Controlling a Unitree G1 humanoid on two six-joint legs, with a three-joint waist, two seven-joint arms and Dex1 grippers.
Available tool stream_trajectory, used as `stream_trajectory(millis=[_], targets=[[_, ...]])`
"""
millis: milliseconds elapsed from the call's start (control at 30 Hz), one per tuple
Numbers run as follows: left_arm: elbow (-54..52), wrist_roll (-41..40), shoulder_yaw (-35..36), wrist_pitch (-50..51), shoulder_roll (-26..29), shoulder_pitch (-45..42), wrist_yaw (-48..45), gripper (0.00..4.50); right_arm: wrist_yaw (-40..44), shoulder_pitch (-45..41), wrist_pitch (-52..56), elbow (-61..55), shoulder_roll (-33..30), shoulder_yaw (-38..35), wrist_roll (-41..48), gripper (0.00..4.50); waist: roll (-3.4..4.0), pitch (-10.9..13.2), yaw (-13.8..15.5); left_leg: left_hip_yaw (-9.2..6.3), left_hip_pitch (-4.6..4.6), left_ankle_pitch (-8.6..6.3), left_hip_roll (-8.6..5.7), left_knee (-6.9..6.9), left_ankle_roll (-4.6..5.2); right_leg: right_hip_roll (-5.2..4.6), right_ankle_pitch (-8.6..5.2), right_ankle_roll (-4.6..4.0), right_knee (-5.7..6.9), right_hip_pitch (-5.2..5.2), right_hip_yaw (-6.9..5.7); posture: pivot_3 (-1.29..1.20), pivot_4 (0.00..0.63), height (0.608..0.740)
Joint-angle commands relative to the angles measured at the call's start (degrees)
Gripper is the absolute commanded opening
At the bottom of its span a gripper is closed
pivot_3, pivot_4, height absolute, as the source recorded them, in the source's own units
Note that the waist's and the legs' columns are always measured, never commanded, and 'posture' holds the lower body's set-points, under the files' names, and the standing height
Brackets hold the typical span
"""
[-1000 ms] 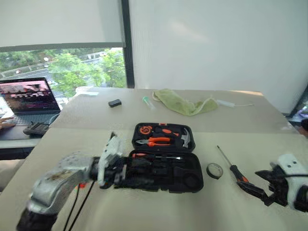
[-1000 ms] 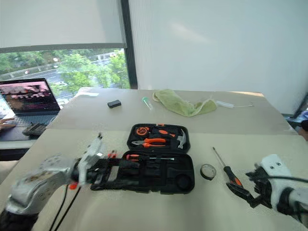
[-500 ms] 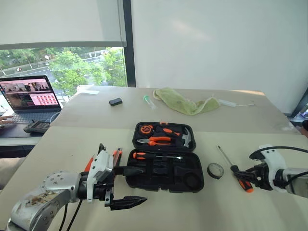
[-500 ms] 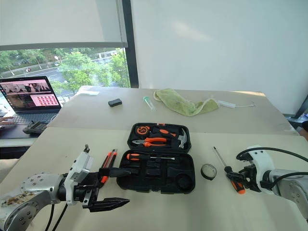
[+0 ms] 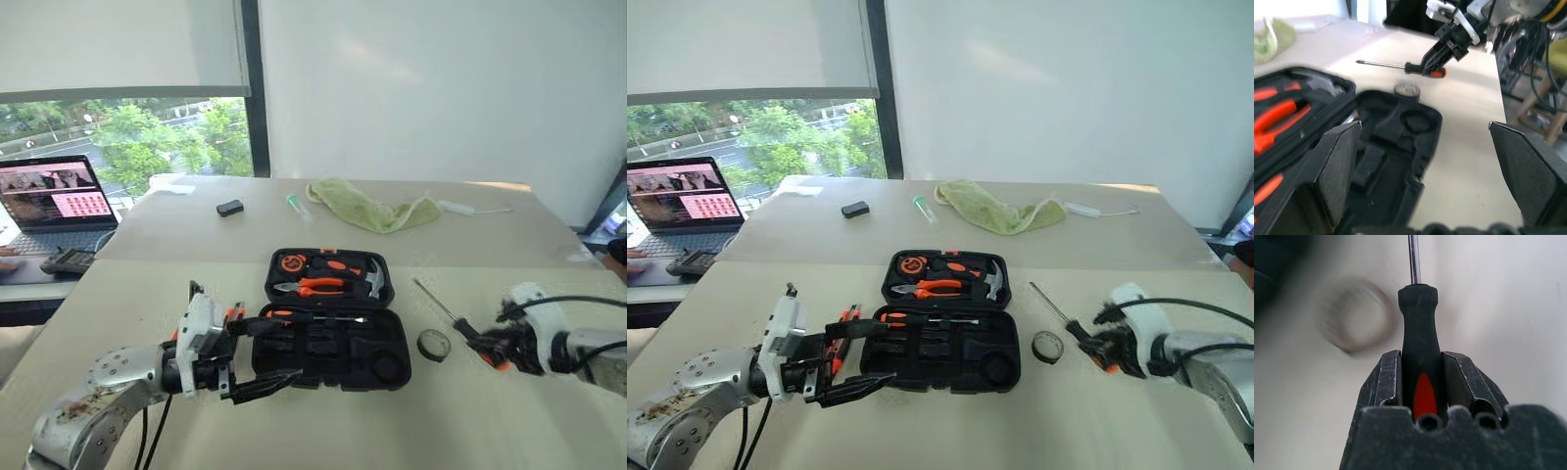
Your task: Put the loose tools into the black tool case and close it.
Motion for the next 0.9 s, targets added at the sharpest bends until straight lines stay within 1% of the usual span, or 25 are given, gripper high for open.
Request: stream_trajectory(millis=[33, 67, 133, 200, 300, 367, 433, 533, 767, 900], targets=[[0.04, -3.25, 4.27, -2.78, 0.9, 2.29, -4.26, 4.46, 6.65, -9.45, -6.05, -2.03, 0.04, 10.12, -5.54, 0.93, -0.02, 0.03, -0.13, -0.01, 0.02, 0.01, 0.04, -0.01, -0.02, 0.01, -0.01, -0.02, 0.0, 0.02, -0.03, 0.0, 0.15, 0.74], [0.05, -3.11, 4.65, -3.5, 1.06, 2.97, -5.12, 4.46, 7.83, -11.55, -6.88, -1.42, 0.43, 12.4, -6.83, 0.93, -0.03, 0.04, -0.17, -0.02, 0.06, 0.01, 0.07, -0.02, -0.03, 0.02, -0.03, -0.05, -0.02, 0.04, -0.08, 0.0, 0.15, 0.74], [-0.72, -4.22, 7.52, -3.67, 2.49, 6.85, -7.6, 4.46, 12.66, -21.1, -9.53, 2.8, 5.26, 21.73, -11.52, 0.93, -0.1, 0.09, -0.13, -0.01, 0.03, 0.01, 0.03, -0.04, -0.03, -0.01, -0.05, -0.07, -0.04, 0.04, -0.08, 0.0, 0.15, 0.74], [-1.06, -5.04, 9.8, -3.54, 3.54, 9.57, -8.53, 4.46, 16.78, -27.15, -11.81, 7.03, 8.74, 28.17, -15.49, 0.93, -0.08, 0.2, -0.59, 0.05, 0.01, 0.02, 0.03, -0.02, -0.06, -0.01, -0.04, -0.09, -0.06, -0.02, -0.05, 0.0, 0.15, 0.74], [-1.85, -6.29, 12.97, -3.33, 4.33, 12.76, -8.74, 4.46, 20.9, -31.01, -16.83, 13.45, 11.8, 34.4, -21.67, 0.93, -0.06, 0.25, 0.01, -0.03, -0.07, 0.03, -0.02, -0.03, -0.06, -0.06, -0.02, -0.09, -0.03, -0.07, -0.15, 0.0, 0.15, 0.74], [-2.56, -6.25, 15.23, -3.61, 4.62, 15.48, -9.09, 4.46, 23.23, -32.72, -18.53, 16.83, 13.93, 36.88, -24.03, 0.93, -0.05, 0.25, 0.57, -0.07, -0.13, 0.07, -0.06, -0.03, -0.14, -0.14, -0.03, -0.09, -0.04, -0.1, -0.24, 0.0, 0.15, 0.74], [-3.02, -5.87, 17.3, -4.06, 4.55, 17.95, -8.99, 4.46, 26.03, -33.54, -20.07, 18.73, 15.13, 38.64, -25.74, 0.93, -0.06, 0.25, 0.65, -0.02, -0.19, 0.2, -0.09, -0.02, -0.38, -0.18, -0.03, -0.1, -0.09, -0.14, -0.22, 0.0, 0.15, 0.74], [-4.73, -6.32, 18.7, -3.81, 4.29, 19.77, -7.56, 4.46, 28.65, -33.9, -20.9, 20.4, 16.23, 40.07, -27.89, 0.93, -0.05, 0.26, 0.69, 0.0, -0.21, 0.18, -0.12, -0.02, -0.38, -0.24, -0.03, -0.11, -0.13, -0.14, -0.22, 0.0, 0.15, 0.74], [-7.36, -7.5, 18.52, -3.28, 4.0, 20.46, -4.03, 4.46, 30.05, -34.33, -20.02, 24.44, 20.51, 40.03, -31.43, 0.93, -0.04, 0.26, 0.34, -0.02, -0.09, 0.09, -0.05, -0.06, -0.46, -0.25, -0.03, -0.14, -0.01, -0.14, -0.22, 0.0, 0.15, 0.74], [-7.63, -7.77, 18.24, -3.27, 4.22, 20.43, -3.08, 4.46, 32.03, -34.15, -18.54, 24.3, 21.16, 39.73, -32.14, 0.93, -0.04, 0.26, 0.01, -0.04, -0.04, 0.09, -0.03, -0.11, -0.47, -0.23, -0.04, -0.2, 0.06, -0.15, -0.23, 0.0, 0.15, 0.74]])
